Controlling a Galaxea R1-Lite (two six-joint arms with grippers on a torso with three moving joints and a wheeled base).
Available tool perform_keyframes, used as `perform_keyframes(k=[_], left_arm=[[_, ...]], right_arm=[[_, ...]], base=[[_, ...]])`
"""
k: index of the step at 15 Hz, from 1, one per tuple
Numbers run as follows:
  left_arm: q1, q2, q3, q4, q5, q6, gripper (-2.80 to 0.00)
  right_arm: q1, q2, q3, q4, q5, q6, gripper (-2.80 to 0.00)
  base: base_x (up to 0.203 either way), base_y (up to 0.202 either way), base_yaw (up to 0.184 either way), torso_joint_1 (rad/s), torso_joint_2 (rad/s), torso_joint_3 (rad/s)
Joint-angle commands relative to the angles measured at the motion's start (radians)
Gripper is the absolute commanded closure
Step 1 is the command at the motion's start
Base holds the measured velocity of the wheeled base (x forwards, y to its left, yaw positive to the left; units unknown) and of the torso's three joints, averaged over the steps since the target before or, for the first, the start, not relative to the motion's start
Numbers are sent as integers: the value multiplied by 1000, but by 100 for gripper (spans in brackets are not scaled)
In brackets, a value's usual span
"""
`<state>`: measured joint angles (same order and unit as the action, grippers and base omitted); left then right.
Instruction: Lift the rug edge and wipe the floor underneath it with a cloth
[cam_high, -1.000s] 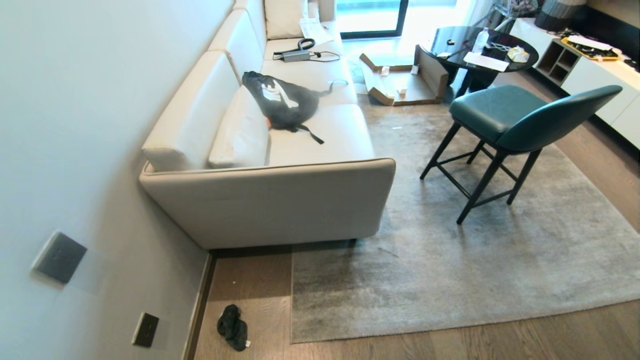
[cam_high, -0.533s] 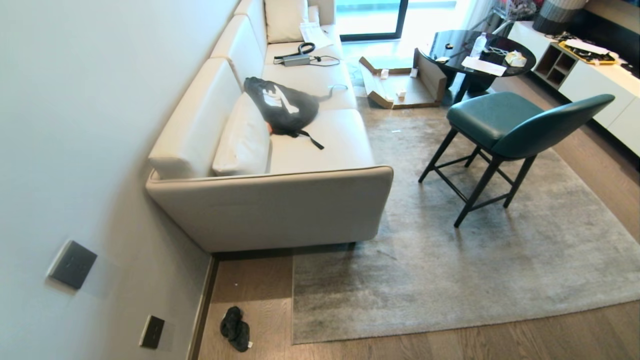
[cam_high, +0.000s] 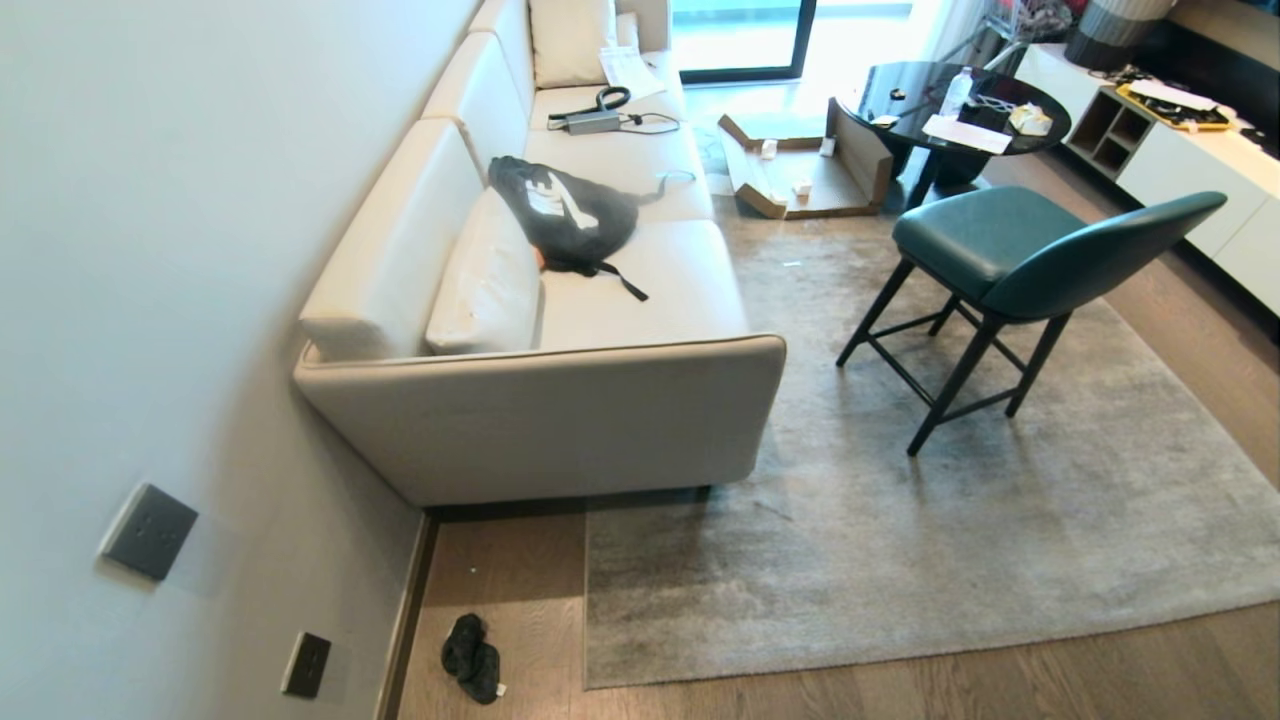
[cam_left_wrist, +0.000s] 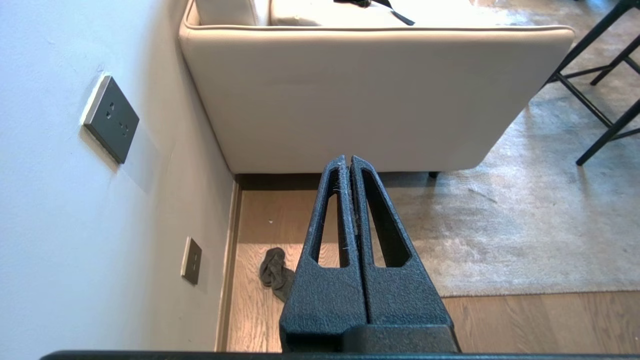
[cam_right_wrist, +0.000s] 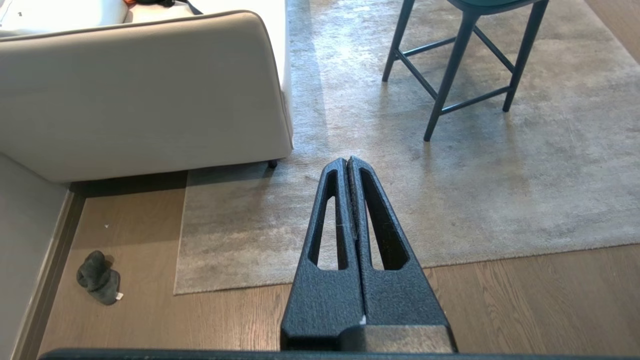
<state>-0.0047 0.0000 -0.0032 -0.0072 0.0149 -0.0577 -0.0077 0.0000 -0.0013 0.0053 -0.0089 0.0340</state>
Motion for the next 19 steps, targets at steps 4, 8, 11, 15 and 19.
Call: perform_keyframes(k=[4,8,11,15,19], left_arm=[[0,0,0,0,0,-1,0],[0,0,0,0,0,-1,0],[0,0,0,0,0,-1,0],[0,0,0,0,0,-1,0],[0,0,0,0,2,-1,0]], right_arm=[[0,1,0,0,0,0,0],[0,0,0,0,0,0,0],[0,2,0,0,-12,19,0],[0,1,0,-2,-29,49,0],[0,2,0,-2,-30,49,0]], base=[[0,0,0,0,0,0],[0,0,0,0,0,0],[0,0,0,0,0,0],[0,0,0,0,0,0],[0,0,0,0,0,0]])
